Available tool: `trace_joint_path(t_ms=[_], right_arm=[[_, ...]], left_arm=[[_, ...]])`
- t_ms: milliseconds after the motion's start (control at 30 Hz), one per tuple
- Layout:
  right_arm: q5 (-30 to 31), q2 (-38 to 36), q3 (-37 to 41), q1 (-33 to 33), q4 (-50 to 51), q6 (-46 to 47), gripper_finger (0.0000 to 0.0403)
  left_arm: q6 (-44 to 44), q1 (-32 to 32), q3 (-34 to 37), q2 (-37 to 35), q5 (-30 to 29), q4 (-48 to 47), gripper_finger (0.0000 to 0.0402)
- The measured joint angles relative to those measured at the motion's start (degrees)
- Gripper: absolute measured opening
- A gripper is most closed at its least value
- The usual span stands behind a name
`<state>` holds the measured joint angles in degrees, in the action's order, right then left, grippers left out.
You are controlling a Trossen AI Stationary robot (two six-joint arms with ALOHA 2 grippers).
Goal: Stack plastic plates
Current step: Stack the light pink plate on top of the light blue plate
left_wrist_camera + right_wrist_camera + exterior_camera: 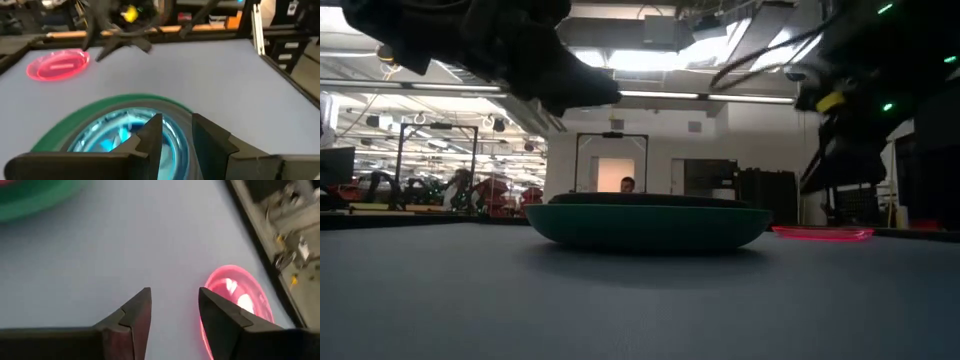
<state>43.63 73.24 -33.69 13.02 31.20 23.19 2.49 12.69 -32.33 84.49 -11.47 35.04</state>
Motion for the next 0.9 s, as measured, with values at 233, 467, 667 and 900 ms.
trace_joint_path(t_ms=[233, 467, 667, 900], right_arm=[[-9.8, 0.1, 2.2, -14.1, 0.2, -8.7, 0.0159], [-14.3, 0.1, 5.1, -22.5, -6.0, -14.4, 0.0159], [-15.3, 0.1, 7.6, -26.6, -11.6, -17.7, 0.0159], [-18.8, 0.1, 7.7, -31.5, -11.9, -21.6, 0.0159]], left_arm=[[0.4, 1.0, 0.0, 1.7, -1.3, 0.1, 0.0099], [0.3, 1.2, 0.0, 1.7, -1.3, 0.2, 0.0099], [-1.1, 1.2, 0.0, 1.7, -1.2, 0.2, 0.0099], [-1.1, 1.2, 0.0, 1.7, -1.1, 0.2, 0.0099]])
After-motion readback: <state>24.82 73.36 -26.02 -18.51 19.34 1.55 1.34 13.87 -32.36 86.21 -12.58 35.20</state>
